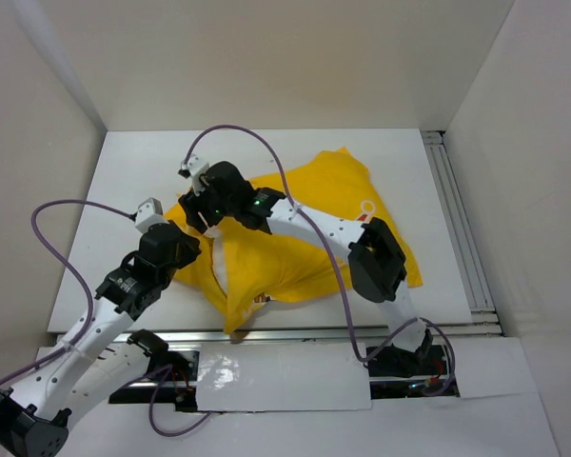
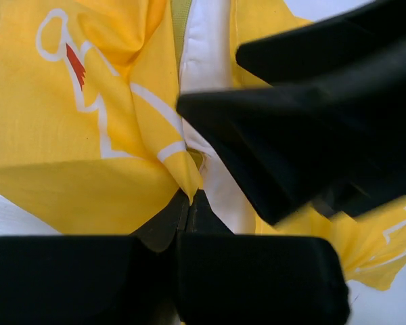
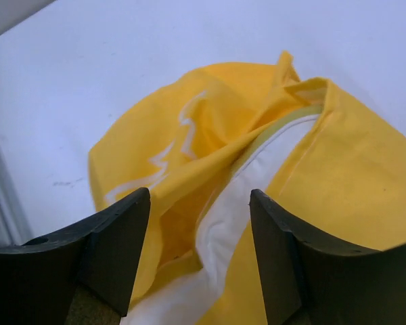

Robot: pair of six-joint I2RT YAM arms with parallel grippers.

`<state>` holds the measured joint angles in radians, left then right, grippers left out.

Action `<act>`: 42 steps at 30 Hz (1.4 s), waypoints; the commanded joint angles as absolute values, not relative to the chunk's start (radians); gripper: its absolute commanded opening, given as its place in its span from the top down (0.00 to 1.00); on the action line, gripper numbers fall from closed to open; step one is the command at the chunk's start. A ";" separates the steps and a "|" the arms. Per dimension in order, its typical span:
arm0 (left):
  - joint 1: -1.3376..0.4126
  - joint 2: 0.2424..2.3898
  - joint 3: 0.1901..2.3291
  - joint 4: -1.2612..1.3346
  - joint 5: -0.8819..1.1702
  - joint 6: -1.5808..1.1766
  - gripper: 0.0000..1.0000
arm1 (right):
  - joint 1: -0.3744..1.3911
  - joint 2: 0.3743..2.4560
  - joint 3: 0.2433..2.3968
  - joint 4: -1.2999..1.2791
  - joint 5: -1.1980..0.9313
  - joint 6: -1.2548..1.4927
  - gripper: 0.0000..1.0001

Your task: Put the pillow into the pillowcase

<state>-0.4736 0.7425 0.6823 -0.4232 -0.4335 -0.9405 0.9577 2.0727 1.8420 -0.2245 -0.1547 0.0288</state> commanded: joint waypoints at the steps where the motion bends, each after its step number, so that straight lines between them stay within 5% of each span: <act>1: -0.468 0.707 0.696 -0.380 -0.480 -0.927 1.00 | 0.983 2.160 1.966 -0.202 0.094 0.046 0.32; 3: -0.468 0.698 0.696 -0.391 -0.480 -0.937 1.00 | 0.992 2.250 2.023 -0.274 0.386 0.090 0.33; 7: -0.468 0.687 0.716 -0.460 -0.518 -0.972 1.00 | 0.992 2.351 2.163 -0.477 0.551 0.187 0.39; 9: -0.468 0.687 0.716 -0.471 -0.552 -0.982 1.00 | 0.983 2.332 2.053 -0.468 0.535 0.216 0.84; 10: -0.468 0.687 0.716 -0.471 -0.561 -0.982 1.00 | 0.973 2.295 2.004 -0.445 0.566 0.238 0.98; 11: -0.468 0.687 0.739 -0.485 -0.575 -0.982 1.00 | 0.951 2.274 1.915 -0.436 0.577 0.273 1.00; 15: -0.468 0.791 0.804 -0.564 -0.655 -1.044 1.00 | 0.905 2.122 1.700 -0.394 0.533 0.273 1.00; 20: -0.468 0.963 0.919 -0.612 -0.744 -1.147 1.00 | 0.861 1.843 1.386 -0.177 0.152 0.129 1.00; 26: -0.459 1.051 1.029 -0.485 -0.720 -1.056 1.00 | 0.862 1.818 1.256 -0.163 -0.132 0.012 1.00; 33: -0.459 1.136 1.130 -0.411 -0.692 -0.977 1.00 | 0.978 1.869 1.232 -0.050 -0.088 -0.031 1.00; 42: -0.419 1.290 1.143 -0.491 -0.718 -1.060 1.00 | 1.080 1.476 0.974 0.179 0.061 0.072 1.00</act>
<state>-0.4599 1.2797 1.0866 -0.6521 -0.5568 -1.0065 1.0290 1.6115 1.0115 0.1726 0.1425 -0.0002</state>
